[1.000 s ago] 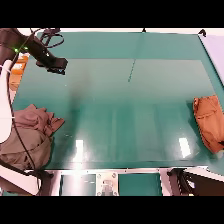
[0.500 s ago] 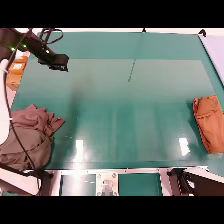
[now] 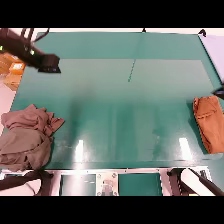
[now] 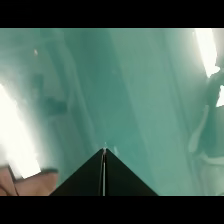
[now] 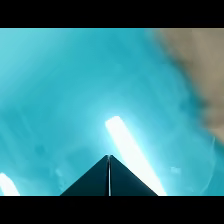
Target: Fold the shirts.
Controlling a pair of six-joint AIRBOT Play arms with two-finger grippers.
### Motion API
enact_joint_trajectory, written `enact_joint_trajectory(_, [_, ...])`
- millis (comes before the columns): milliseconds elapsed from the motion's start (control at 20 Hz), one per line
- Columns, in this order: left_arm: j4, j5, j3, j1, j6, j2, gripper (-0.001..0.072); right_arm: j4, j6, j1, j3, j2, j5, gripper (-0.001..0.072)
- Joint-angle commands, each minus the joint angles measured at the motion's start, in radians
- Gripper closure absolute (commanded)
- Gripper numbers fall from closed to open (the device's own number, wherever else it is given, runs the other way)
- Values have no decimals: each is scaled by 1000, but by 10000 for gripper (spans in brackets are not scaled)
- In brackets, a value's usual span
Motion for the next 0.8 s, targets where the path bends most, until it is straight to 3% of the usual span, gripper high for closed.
enact_joint_trajectory(0, [-35, 99, -351, -1, -29, 212, 684, -27, -3, 341, -198, 158, -121, 698])
enact_joint_trajectory(150, [-78, 195, -651, -1, -44, 361, 684, -27, 61, 536, -408, 263, -226, 698])
enact_joint_trajectory(250, [-81, 208, -736, -1, -51, 395, 684, -27, 73, 600, -448, 265, -244, 697])
enact_joint_trajectory(450, [-79, 201, -745, -1, -52, 398, 683, 4, 92, 645, -451, 267, -163, 683])
enact_joint_trajectory(600, [-105, 119, -745, -1, -77, 398, 683, 7, 92, 645, -452, 267, -161, 683])
enact_joint_trajectory(750, [-107, 130, -745, -1, -77, 398, 683, 7, 92, 645, -452, 267, -161, 683])
